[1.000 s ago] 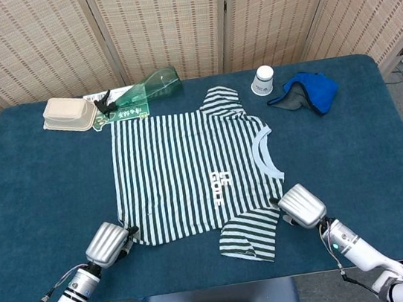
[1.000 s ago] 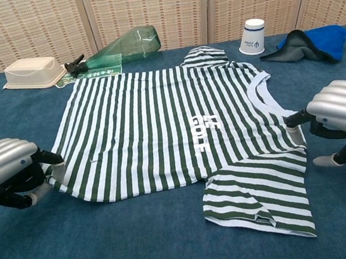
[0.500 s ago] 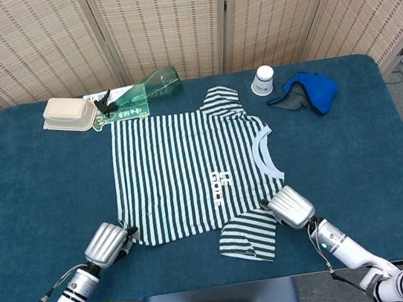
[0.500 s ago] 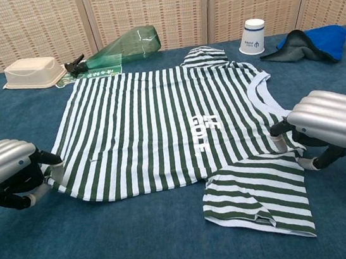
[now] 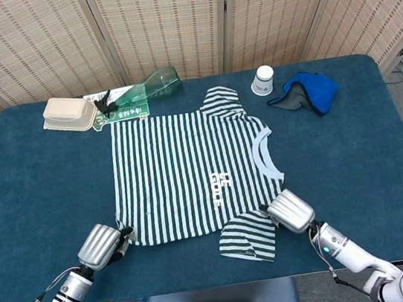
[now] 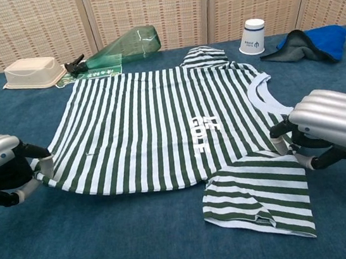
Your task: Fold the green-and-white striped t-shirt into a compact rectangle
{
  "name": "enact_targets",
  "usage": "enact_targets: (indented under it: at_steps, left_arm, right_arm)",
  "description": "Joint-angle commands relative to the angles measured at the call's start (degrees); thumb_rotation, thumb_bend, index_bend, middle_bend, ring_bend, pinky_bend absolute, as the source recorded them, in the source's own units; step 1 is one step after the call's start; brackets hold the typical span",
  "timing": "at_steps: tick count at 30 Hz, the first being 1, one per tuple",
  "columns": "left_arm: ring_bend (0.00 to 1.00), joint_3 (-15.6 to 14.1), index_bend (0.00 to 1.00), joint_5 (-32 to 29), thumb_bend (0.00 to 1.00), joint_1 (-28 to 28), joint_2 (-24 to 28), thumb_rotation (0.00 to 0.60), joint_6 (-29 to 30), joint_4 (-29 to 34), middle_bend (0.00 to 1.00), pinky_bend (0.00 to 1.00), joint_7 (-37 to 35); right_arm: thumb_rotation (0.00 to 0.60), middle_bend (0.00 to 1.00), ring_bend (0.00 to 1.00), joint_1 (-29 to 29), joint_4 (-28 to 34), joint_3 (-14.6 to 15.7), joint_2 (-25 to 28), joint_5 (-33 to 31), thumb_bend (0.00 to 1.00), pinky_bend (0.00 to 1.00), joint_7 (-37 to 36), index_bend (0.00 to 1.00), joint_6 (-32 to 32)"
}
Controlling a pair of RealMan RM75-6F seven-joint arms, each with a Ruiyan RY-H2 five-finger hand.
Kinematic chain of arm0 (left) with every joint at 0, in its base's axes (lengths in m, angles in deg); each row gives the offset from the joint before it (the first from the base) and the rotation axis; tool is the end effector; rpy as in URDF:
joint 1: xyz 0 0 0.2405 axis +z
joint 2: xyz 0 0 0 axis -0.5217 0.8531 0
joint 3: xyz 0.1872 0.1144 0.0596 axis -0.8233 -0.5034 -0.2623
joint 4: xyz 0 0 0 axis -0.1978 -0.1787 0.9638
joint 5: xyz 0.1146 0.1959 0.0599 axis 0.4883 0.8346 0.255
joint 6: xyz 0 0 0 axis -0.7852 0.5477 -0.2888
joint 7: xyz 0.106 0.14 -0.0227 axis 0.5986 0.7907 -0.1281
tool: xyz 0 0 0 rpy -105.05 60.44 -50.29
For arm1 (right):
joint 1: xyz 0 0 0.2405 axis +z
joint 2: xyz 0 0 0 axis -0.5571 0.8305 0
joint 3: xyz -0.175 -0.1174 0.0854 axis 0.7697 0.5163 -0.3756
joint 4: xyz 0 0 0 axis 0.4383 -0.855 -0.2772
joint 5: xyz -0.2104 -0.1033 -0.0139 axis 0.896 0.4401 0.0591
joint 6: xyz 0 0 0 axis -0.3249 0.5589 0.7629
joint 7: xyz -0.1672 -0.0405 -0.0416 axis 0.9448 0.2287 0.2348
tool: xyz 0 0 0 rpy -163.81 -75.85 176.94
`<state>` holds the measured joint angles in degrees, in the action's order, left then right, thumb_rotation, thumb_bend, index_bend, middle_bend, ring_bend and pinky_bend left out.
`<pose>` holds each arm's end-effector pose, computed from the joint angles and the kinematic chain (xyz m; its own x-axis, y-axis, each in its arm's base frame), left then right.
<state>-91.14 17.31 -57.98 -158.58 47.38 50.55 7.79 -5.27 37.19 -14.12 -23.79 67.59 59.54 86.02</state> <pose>-0.2099 0.2678 -0.0285 0.4058 0.2452 0.8805 0.8352 -0.4907 -0.2483 -0.2108 -0.2820 -0.0576 0.6233 -0.0776 0.7781 -0.6374 -0.6269 0.4480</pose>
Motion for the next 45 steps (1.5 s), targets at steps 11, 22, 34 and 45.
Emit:
enact_targets:
  at_steps: [11, 22, 34, 45]
  left_arm:
    - [0.95, -4.9, 0.58, 5.5, 0.68, 4.2, 9.7, 0.6, 7.9, 8.8, 1.0, 1.0, -7.1]
    - [0.95, -9.7, 0.58, 9.3, 0.68, 8.5, 17.6, 0.6, 12.7, 13.8, 1.0, 1.0, -10.8]
    - [0.95, -14.0, 0.59, 14.4, 0.68, 13.5, 21.4, 0.6, 17.2, 15.2, 1.0, 1.0, -11.4]
    - [0.95, -12.2, 0.59, 14.1, 0.68, 13.1, 21.4, 0.6, 15.1, 15.3, 1.0, 1.0, -11.1]
  right_arm:
    - [0.6, 0.97, 1.0, -2.4, 18.1, 3.8, 14.4, 3.6, 0.62, 1.0, -2.6, 0.7, 6.6]
    - [0.6, 0.98, 1.0, -5.1, 25.8, 9.0, 22.5, 9.0, 0.62, 1.0, -5.0, 0.71, 10.2]
    - [0.6, 0.98, 1.0, -6.6, 28.4, 12.2, 26.2, 14.3, 0.62, 1.0, -6.7, 0.71, 11.9]
    - [0.6, 0.98, 1.0, -7.4, 28.7, 11.4, 26.2, 14.3, 0.62, 1.0, -7.0, 0.72, 11.4]
